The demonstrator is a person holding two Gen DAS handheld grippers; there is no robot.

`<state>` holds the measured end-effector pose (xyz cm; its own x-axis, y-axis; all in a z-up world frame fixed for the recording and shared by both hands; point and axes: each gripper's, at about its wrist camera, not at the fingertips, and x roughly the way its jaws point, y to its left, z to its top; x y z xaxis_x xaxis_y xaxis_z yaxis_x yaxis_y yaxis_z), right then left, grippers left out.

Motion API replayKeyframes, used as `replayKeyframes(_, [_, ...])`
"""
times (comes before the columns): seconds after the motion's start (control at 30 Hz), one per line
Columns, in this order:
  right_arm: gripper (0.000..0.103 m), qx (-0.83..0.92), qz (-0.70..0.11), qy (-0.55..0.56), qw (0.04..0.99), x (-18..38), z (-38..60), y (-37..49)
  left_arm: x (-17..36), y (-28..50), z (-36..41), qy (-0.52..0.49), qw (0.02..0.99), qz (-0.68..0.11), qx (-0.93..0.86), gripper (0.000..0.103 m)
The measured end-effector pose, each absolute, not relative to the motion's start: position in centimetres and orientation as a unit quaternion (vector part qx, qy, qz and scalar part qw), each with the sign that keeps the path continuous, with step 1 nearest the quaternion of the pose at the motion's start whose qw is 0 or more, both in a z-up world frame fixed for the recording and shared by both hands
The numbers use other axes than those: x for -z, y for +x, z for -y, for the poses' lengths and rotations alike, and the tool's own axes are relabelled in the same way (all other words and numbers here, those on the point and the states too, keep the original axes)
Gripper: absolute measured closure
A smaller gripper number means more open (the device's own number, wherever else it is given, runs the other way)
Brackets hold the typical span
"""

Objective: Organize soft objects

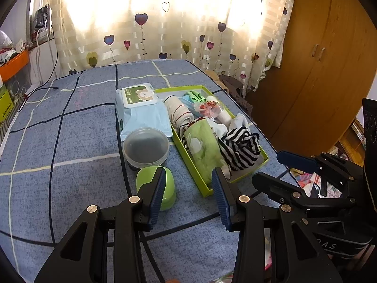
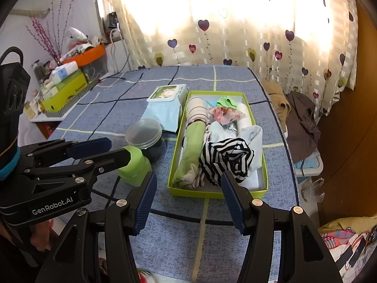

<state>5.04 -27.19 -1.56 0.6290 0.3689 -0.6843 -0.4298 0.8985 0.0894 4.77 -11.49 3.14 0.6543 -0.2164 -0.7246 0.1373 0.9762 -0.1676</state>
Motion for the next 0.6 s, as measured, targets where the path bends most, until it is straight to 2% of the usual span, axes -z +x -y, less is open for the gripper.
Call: replayKeyframes(0.6, [0.046,-0.221,-0.375,-0.039,0.9,2.38,27.5,5.2,-2.5,4.95,11.79,-0.039,0.906,-0.412,0.093,0.061])
